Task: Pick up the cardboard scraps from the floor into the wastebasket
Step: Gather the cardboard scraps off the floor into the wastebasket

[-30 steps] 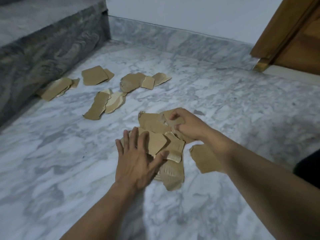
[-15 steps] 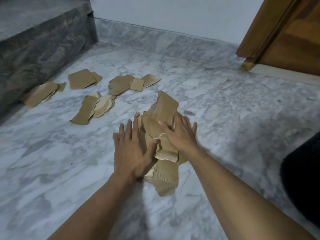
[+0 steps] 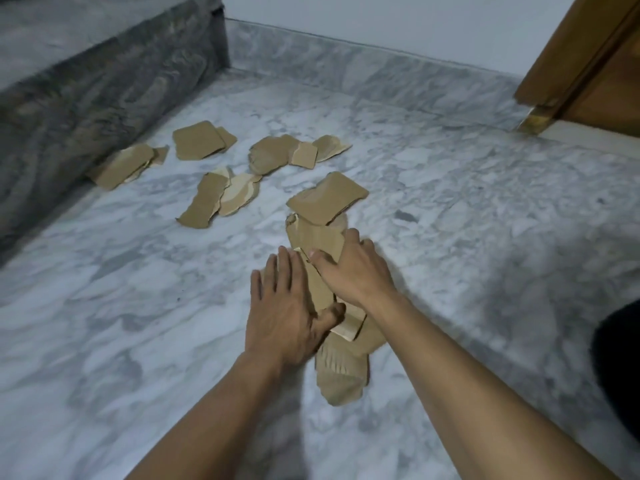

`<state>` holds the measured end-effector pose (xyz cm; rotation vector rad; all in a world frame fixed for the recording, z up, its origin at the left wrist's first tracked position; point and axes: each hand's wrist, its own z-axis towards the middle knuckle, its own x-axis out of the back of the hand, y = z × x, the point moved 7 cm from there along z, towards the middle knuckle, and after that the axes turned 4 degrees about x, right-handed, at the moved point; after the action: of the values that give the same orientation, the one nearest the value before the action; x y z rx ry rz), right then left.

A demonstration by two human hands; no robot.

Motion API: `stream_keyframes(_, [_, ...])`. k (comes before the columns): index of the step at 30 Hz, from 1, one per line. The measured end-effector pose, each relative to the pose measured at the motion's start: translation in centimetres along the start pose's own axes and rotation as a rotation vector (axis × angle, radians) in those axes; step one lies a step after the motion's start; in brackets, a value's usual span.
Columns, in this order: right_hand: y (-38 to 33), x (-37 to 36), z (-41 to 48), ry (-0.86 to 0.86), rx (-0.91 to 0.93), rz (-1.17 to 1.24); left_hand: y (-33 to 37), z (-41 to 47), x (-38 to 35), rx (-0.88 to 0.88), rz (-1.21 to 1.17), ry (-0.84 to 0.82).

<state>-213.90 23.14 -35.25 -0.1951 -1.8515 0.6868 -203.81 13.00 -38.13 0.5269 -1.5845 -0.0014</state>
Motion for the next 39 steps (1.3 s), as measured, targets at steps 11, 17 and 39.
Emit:
stream_keyframes(11, [0.7,-1.5,-2.5,0.182,-0.03,0.553,-1.8,-1.4,1.3,0.289,-0.182,0.15])
stream_keyframes(17, [1.9,0.5,-4.1,0.371,-0.059,0.806,1.2,-2.0,3.3,0.435,-1.039,0.045])
stream_keyframes(39, [6.1,43.4,-21.3,0.879,0.155,0.27,37.2,-0.8,20.4,-0.064,-1.745,-0.574])
